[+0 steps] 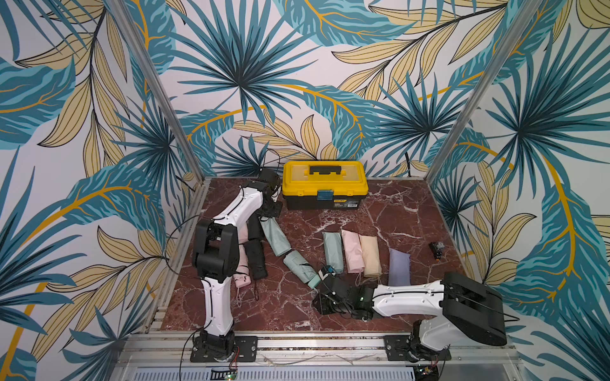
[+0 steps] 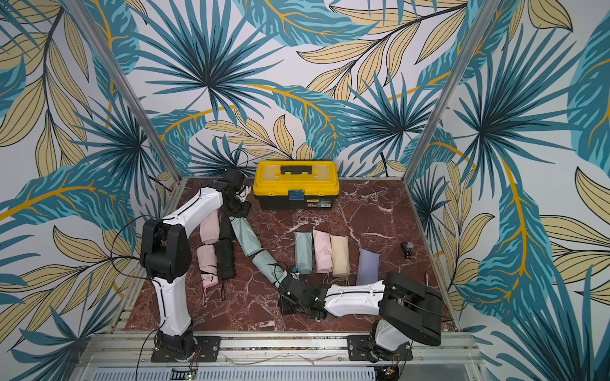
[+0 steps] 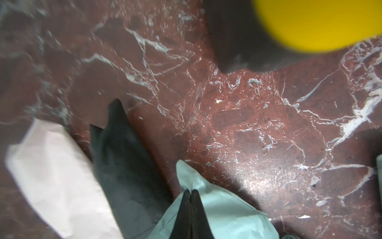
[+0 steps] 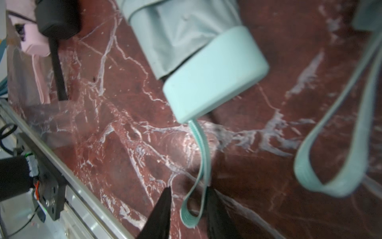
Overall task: Take umbrellas out of sleeves
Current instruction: Take out the umbrella from the umbrella sleeve, then place the umbrella sleeve at the center of the board.
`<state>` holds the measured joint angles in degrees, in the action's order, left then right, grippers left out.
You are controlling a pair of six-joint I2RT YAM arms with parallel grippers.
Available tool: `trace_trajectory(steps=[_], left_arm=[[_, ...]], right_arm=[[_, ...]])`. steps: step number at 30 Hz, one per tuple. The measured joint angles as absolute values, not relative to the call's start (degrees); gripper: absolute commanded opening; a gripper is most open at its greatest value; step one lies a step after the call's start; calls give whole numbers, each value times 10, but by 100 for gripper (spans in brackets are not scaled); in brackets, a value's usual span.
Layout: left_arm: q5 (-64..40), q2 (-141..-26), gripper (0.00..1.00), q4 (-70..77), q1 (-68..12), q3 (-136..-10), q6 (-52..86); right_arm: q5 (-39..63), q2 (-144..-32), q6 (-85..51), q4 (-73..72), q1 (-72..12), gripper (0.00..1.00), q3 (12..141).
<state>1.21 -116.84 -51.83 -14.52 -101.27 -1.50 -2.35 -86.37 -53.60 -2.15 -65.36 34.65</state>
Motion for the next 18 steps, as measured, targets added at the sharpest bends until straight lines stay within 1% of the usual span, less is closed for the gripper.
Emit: trace_trajectory(steps=[2, 8, 18], left_arm=[[24, -1171, 0, -517, -153, -1023, -50], [65, -1211, 0, -519, -181, -1065, -133], [125, -1266, 0, -515, -186, -1138, -179]], right_arm=[[-23, -864, -536, -24, -654, 38, 347], [-23, -863, -536, -27, -654, 38, 345], [-29, -858, -536, -31, -654, 38, 339]])
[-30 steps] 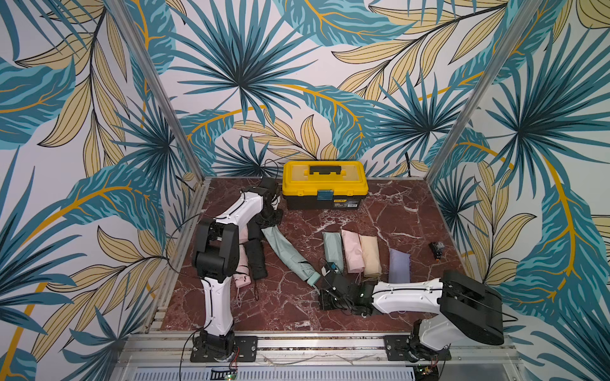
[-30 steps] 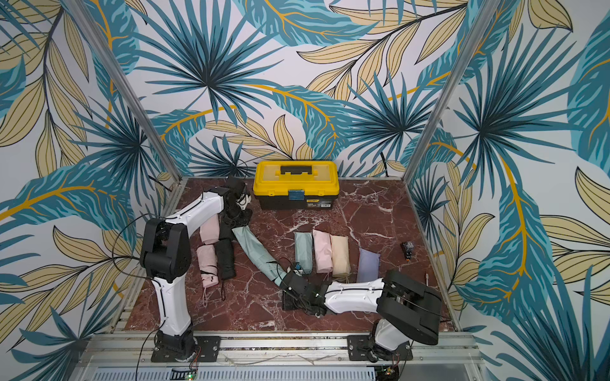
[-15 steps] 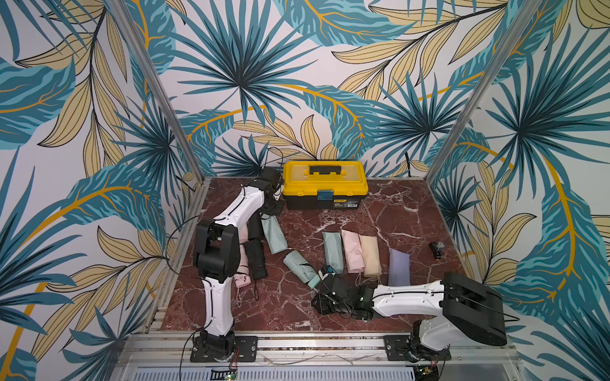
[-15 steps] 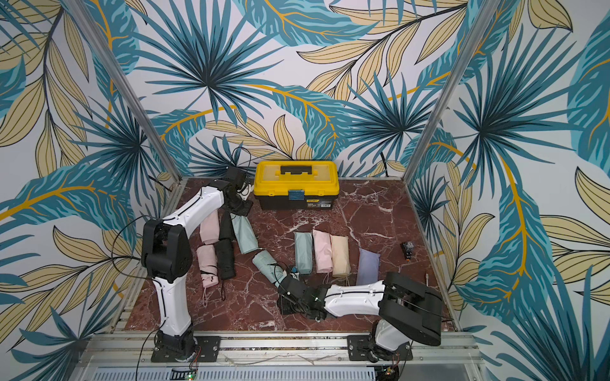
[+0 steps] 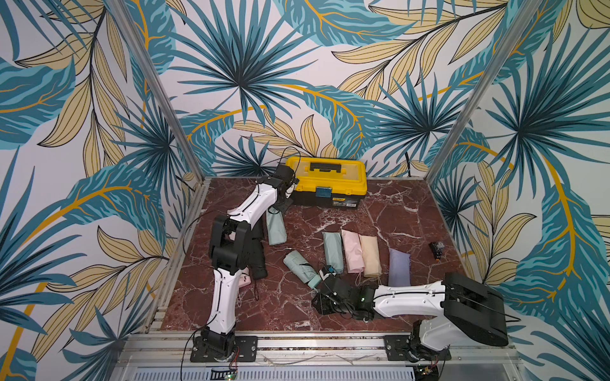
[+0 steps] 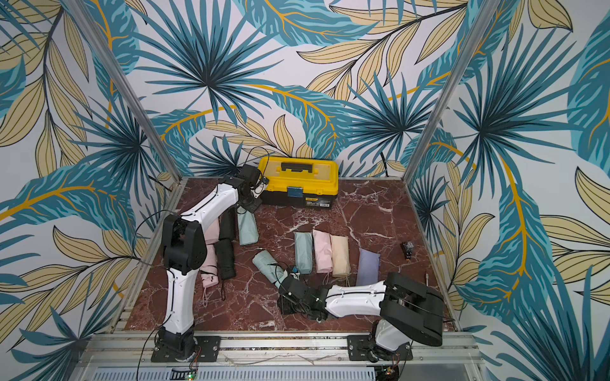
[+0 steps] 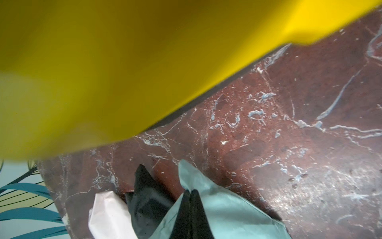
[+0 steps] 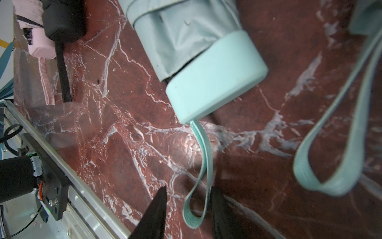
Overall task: Take umbrellas out of sleeves
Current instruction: Place the umbrella sleeve at the center of the board.
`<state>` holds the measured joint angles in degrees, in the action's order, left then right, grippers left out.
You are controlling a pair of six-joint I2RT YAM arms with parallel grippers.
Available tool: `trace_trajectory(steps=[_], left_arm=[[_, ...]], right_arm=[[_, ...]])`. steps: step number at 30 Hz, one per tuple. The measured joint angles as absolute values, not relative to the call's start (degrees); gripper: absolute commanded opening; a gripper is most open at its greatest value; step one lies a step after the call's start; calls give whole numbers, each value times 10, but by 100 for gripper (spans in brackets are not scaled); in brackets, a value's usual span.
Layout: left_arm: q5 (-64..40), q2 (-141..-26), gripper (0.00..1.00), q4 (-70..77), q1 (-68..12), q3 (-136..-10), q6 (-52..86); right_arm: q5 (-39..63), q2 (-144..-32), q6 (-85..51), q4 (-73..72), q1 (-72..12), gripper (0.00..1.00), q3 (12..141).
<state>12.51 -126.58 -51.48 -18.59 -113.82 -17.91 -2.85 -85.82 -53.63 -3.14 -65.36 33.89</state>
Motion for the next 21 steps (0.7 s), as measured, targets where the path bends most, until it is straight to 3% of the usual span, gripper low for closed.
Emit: trace_trajectory(steps=[12, 21], left_arm=[[154, -1266, 0, -508, -183, -1138, -155], [97, -1176, 0, -420, -147, -1019, -116]], right_arm=[[-32, -865, -536, -36, -654, 38, 342], [-32, -872, -536, -41, -653, 38, 347]])
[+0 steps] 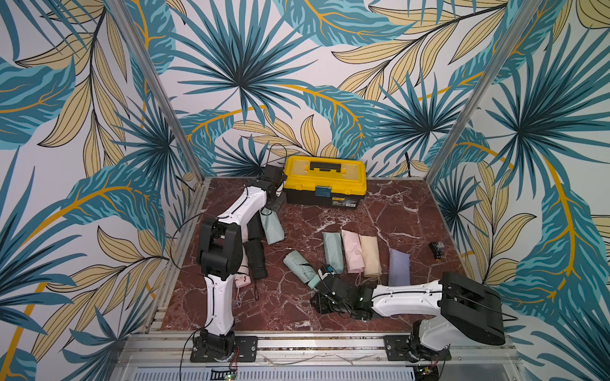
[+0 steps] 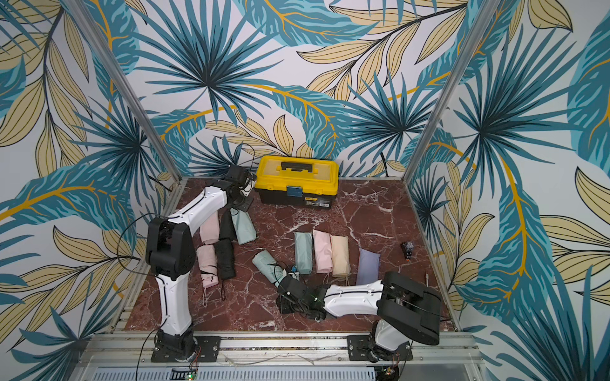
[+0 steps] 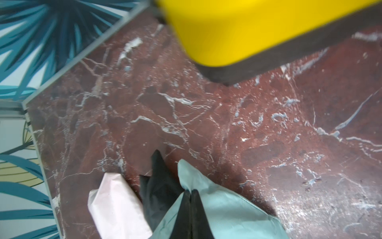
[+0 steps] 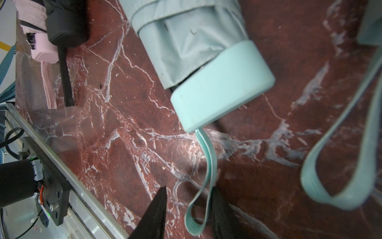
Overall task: Take umbrellas out of sleeves
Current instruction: Place the umbrella sleeve at the center of the board.
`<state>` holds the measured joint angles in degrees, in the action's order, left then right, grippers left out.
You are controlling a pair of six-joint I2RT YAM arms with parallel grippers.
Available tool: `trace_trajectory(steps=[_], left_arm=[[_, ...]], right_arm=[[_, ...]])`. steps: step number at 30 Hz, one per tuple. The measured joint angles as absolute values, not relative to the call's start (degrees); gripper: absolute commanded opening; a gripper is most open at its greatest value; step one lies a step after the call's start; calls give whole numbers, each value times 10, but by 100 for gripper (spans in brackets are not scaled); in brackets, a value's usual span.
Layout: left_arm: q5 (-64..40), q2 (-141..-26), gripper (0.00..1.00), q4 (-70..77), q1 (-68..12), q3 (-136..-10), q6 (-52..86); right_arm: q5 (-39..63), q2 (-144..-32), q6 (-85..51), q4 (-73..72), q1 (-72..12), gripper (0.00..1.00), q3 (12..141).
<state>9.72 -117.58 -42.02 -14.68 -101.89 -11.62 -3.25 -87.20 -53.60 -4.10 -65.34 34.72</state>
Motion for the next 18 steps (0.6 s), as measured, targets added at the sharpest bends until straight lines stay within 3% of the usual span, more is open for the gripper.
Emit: trace_trajectory(steps=[18], left_arm=[[27, -1169, 4, -333, -132, -1003, -107]], right_arm=[[-32, -886, -536, -41, -653, 38, 361]])
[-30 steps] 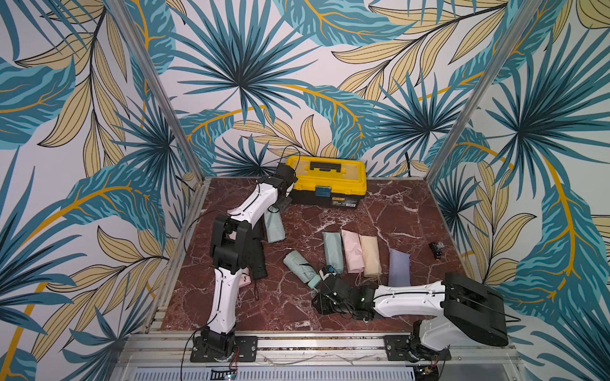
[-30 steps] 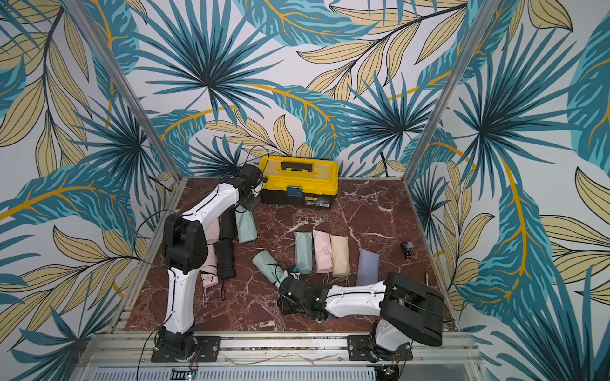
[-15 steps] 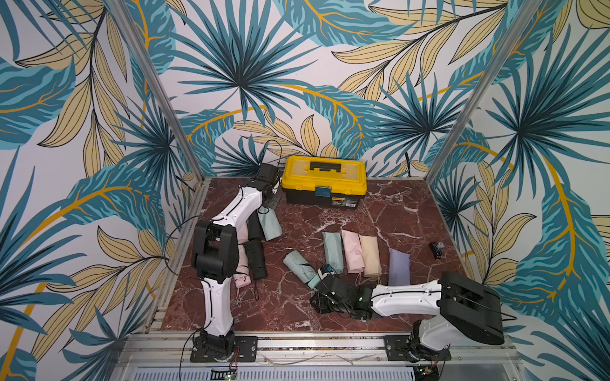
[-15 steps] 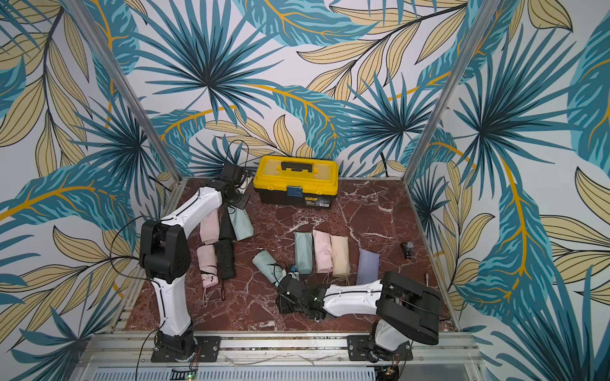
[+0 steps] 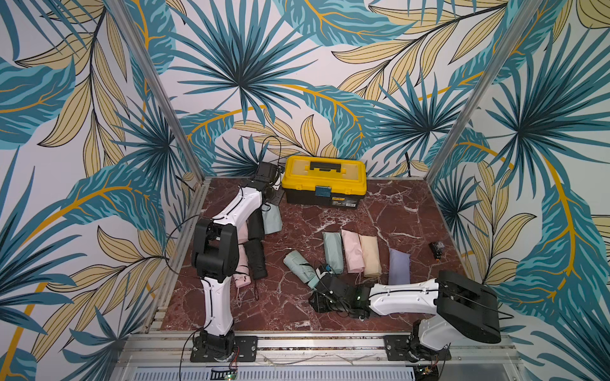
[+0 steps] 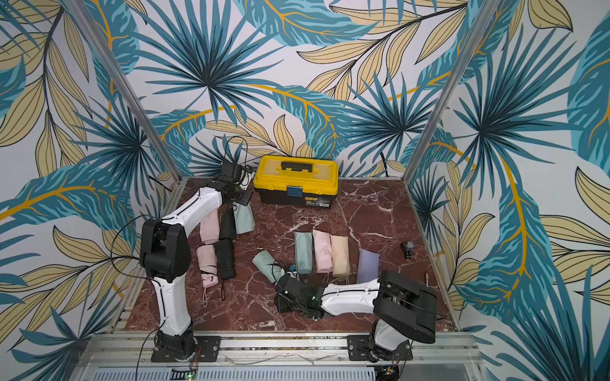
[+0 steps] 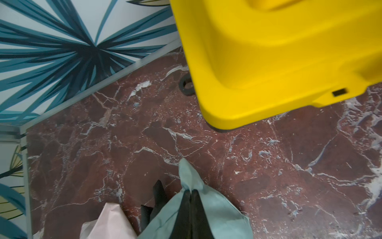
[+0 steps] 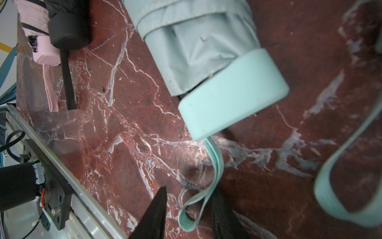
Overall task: Take umbrellas out of sleeves
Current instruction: Place the umbrella sleeve at the center of the board, then move the umbrella to the center of the board.
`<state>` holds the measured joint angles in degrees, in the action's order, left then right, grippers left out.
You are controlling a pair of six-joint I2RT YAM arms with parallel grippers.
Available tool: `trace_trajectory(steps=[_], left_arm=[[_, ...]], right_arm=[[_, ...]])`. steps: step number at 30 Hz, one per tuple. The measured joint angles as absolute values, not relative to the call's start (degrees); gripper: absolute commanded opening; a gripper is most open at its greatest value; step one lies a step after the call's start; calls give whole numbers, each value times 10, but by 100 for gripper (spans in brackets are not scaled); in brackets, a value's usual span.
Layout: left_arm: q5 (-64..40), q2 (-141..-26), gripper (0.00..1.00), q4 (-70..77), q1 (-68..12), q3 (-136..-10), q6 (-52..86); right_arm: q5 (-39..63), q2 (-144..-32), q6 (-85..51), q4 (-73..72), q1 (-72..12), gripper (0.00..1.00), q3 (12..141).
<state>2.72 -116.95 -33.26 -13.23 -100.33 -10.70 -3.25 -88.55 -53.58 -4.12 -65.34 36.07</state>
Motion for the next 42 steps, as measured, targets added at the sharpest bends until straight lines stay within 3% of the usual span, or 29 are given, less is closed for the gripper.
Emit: trace_trajectory(steps=[2, 4, 10, 18, 25, 32, 42], left_arm=[[17, -1171, 9, -332, -132, -1003, -105], [9, -1171, 23, -332, -131, -1003, -102], [11, -1171, 35, -331, -127, -1004, -91], [43, -1152, 40, -330, -125, -1005, -57], [-46, -1017, 40, -325, -125, -968, 26], [-182, -938, 40, -276, -125, -904, 117], [-243, -882, 40, -232, -111, -838, 156]], right_arm=[[-32, -887, -536, -39, -653, 38, 363], [-32, -889, -536, -38, -653, 38, 365], [-34, -889, -531, -16, -653, 38, 376], [-36, -854, -454, 125, -653, 44, 436], [-21, -825, -361, 204, -610, 52, 533], [-13, -941, -269, 269, -552, 55, 642], [-29, -1081, -209, 328, -525, 55, 747]])
